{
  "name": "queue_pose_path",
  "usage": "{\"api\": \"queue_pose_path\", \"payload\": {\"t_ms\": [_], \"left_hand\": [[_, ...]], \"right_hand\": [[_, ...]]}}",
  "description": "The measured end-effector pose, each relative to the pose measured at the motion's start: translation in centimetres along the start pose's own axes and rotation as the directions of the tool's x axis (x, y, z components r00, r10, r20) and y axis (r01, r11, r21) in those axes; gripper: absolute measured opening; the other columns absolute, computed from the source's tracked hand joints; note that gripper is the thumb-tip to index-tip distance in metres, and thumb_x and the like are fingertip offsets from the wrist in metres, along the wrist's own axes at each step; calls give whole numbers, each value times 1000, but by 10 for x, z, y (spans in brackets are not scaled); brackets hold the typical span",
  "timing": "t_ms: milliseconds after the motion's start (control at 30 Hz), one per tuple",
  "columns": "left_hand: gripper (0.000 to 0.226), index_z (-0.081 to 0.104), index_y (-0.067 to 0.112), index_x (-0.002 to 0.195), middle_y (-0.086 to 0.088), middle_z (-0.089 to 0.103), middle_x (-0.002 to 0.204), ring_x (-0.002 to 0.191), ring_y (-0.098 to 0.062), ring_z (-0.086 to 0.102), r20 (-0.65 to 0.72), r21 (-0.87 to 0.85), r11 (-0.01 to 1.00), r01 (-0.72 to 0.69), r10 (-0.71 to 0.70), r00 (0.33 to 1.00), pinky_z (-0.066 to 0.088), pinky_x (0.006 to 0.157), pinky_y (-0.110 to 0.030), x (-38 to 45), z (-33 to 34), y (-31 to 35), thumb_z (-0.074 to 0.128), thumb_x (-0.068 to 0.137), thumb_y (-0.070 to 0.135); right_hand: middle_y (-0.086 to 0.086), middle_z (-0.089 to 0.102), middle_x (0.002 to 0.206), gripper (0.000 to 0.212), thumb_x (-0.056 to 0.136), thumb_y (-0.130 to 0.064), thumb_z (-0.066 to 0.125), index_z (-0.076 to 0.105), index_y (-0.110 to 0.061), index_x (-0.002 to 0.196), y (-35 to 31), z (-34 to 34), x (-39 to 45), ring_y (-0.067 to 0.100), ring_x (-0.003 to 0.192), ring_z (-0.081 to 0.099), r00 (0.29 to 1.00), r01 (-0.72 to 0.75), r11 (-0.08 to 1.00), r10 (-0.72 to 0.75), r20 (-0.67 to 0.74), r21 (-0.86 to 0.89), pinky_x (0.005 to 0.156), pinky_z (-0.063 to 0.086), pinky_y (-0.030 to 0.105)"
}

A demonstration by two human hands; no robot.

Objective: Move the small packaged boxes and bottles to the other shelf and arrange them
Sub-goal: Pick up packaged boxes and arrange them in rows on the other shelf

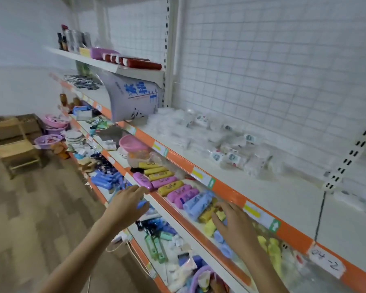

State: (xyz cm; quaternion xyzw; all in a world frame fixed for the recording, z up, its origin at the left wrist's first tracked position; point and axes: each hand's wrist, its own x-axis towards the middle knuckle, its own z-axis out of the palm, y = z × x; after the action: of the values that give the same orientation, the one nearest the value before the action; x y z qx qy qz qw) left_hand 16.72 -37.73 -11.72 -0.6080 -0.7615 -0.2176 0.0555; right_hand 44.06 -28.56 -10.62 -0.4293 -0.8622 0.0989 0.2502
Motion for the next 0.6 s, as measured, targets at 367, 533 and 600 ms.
{"api": "queue_pose_path", "payload": {"t_ms": [367, 533, 600], "left_hand": [[30, 57, 18, 116, -1, 60, 113, 98, -19, 58, -59, -63, 993, -98, 94, 994, 44, 76, -28, 140, -26, -127, 57, 87, 27], [27, 58, 19, 112, 1, 60, 108, 90, -18, 58, -62, -144, 981, -128, 121, 991, 47, 72, -30, 224, -31, -135, 58, 86, 27], [27, 57, 20, 113, 2, 60, 107, 91, -17, 57, -50, -149, 977, -153, 147, 988, 48, 76, -33, 263, -28, -131, 57, 87, 28]], "right_hand": [[-10, 54, 102, 25, 93, -31, 52, 58, -21, 114, -63, 42, 165, 9, 97, 49, 998, -23, 998, 26, -54, 61, 83, 40, 24], [-9, 52, 99, 24, 92, -29, 54, 58, -20, 113, -49, 28, 239, 10, 97, 48, 991, -62, 998, 66, -118, 32, 79, 38, 24], [-8, 53, 98, 24, 91, -28, 56, 59, -18, 112, -36, 20, 270, 14, 97, 51, 985, -68, 997, 71, -155, 23, 81, 40, 26]]}}
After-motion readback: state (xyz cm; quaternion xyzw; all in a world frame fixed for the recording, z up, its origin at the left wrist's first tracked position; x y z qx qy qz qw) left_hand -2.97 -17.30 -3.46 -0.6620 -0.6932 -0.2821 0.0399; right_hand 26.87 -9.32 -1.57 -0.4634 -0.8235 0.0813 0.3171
